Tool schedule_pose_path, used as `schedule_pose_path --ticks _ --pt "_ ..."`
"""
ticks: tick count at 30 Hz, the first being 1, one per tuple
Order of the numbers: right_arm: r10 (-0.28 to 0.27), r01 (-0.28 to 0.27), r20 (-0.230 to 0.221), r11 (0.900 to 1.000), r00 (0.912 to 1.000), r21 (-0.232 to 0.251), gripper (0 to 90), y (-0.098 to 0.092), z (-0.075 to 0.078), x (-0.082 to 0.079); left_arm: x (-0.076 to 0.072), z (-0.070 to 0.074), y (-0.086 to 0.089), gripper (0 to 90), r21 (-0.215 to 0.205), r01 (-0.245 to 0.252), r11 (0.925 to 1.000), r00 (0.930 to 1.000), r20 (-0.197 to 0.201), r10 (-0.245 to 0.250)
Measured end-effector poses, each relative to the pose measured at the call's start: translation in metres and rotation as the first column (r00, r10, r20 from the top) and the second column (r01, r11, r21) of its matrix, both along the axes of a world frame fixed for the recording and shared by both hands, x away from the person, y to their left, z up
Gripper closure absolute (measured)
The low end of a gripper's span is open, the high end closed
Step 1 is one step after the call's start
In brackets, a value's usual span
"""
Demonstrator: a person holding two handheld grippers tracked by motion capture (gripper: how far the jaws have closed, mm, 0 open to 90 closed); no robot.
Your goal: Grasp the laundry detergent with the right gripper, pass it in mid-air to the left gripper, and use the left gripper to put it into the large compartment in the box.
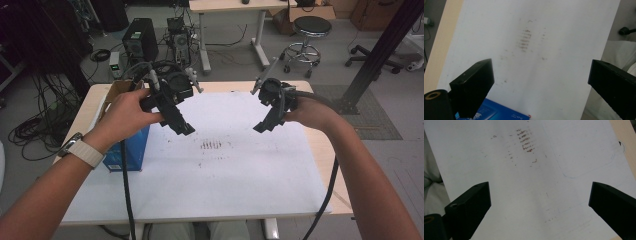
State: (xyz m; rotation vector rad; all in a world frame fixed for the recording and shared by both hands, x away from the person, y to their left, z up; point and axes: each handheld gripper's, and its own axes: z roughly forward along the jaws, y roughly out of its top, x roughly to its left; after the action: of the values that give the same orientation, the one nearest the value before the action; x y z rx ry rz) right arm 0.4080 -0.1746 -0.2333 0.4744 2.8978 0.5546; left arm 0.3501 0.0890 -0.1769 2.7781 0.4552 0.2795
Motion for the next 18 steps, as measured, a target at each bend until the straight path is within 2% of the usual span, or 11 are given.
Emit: schedule_pose_path --ticks 18 --pt "0.000 0.000 -0.010 1.000 0.9999 -0.011 4.1 0.001 -0.003 0.005 0.010 -0.007 -0.007 7.2 -0.003 0.035 0.9994 0.9992 -0.022 -0.035"
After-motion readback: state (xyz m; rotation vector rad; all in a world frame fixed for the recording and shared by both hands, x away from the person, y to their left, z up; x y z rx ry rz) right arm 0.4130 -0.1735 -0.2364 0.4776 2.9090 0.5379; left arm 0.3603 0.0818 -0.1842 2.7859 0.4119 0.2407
